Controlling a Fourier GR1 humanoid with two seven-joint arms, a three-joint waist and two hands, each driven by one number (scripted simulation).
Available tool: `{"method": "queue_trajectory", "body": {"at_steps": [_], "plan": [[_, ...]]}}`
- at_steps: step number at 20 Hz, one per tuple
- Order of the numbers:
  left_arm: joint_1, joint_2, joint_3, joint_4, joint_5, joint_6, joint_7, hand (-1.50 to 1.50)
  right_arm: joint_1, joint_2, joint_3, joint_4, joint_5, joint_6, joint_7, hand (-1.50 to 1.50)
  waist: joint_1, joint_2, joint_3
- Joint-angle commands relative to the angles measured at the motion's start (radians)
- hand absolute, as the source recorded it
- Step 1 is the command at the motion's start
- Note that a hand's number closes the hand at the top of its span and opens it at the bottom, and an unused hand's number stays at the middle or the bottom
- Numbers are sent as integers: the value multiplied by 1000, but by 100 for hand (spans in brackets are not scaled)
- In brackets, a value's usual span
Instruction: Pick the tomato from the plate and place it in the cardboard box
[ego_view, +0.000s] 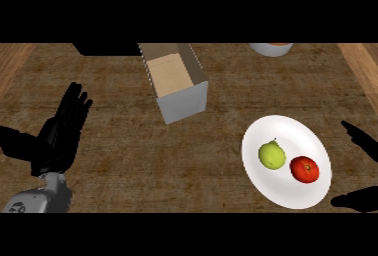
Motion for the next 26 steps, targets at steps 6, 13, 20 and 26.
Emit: {"method": "queue_trajectory", "body": {"at_steps": [6, 13, 20, 26], "plan": [[-37, -4, 43, 44, -11, -15, 7, 0, -62, 119, 39, 118, 137, -9, -38, -150, 2, 1, 0], [49, -24, 48, 49, -7, -80, -100, 0, -30, 129, -8, 108, 210, -2, -76, -150, 0, 0, 0], [-15, -13, 80, 46, -10, -69, -15, 0, -78, 170, -16, 131, 245, 34, -45, -150, 0, 0, 0], [76, -41, 46, -80, -10, -71, 22, 0, -30, 174, -31, 137, 258, 48, -103, -150, 1, -1, 0]]}}
